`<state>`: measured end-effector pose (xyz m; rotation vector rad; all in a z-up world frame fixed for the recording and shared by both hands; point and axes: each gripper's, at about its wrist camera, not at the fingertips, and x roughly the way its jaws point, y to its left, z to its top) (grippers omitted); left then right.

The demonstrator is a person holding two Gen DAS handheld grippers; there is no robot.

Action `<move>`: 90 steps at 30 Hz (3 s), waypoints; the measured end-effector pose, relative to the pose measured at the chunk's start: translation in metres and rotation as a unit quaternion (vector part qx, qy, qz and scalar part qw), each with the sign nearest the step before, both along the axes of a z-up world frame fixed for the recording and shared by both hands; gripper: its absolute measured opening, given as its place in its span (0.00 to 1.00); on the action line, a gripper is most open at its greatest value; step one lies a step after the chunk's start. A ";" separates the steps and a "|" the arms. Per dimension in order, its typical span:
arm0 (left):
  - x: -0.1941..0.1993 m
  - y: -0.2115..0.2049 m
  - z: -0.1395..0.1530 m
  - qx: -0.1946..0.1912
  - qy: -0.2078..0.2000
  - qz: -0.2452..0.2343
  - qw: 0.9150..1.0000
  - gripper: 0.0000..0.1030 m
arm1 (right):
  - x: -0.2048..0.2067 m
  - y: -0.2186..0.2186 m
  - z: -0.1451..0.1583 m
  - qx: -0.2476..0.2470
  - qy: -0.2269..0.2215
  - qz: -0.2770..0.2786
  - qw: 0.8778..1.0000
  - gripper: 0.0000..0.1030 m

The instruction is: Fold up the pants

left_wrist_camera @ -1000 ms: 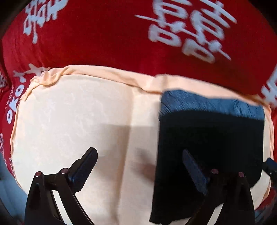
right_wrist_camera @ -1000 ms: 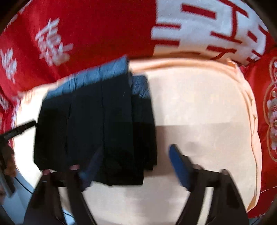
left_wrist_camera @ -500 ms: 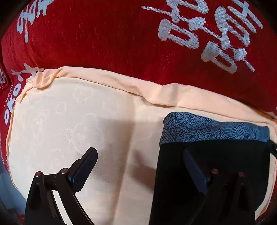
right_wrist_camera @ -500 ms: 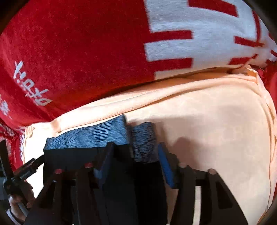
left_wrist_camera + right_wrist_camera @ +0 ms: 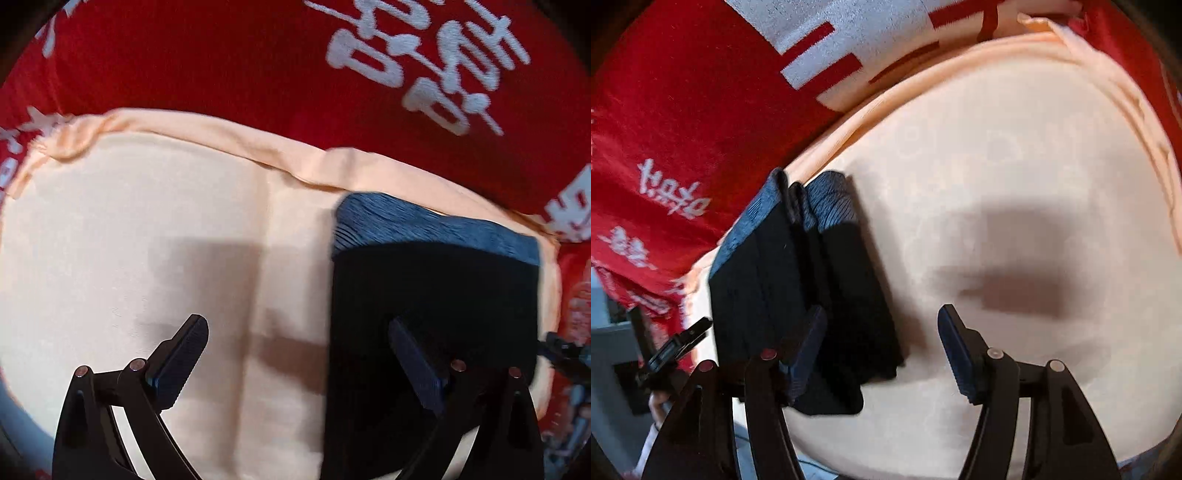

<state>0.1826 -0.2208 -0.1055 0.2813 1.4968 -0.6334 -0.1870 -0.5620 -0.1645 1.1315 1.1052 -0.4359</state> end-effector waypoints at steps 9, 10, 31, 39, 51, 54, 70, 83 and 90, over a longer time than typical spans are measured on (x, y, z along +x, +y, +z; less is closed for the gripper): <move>-0.005 -0.013 -0.028 -0.065 0.111 -0.029 0.991 0.96 | 0.023 0.006 -0.011 0.033 -0.052 0.095 0.994 0.76; -0.005 -0.018 -0.030 -0.066 0.116 -0.042 0.990 0.96 | 0.033 0.008 -0.017 0.034 -0.054 0.102 0.993 0.76; -0.030 -0.061 -0.050 -0.094 0.140 -0.088 0.982 0.97 | 0.081 -0.013 -0.058 0.145 -0.138 0.137 0.970 0.68; -0.048 -0.062 -0.013 -0.099 0.085 -0.075 0.989 0.66 | 0.081 -0.004 -0.043 0.142 -0.133 0.110 0.975 0.46; -0.084 -0.019 0.043 -0.096 0.074 -0.054 0.991 0.62 | 0.053 0.035 0.002 0.172 -0.167 0.121 0.963 0.42; -0.096 -0.004 0.054 -0.095 0.074 -0.061 0.991 0.62 | 0.037 0.053 0.011 0.180 -0.170 0.111 0.962 0.42; -0.111 0.045 -0.002 -0.078 0.054 -0.063 0.993 0.82 | -0.001 0.098 -0.030 0.114 -0.097 0.094 0.984 0.50; -0.115 0.077 0.028 0.006 -0.025 -0.044 0.999 0.88 | -0.016 0.116 -0.002 -0.004 0.018 0.074 0.997 0.68; -0.147 0.088 0.056 0.044 -0.069 -0.079 0.994 0.88 | -0.034 0.146 0.027 -0.078 0.086 0.072 0.991 0.78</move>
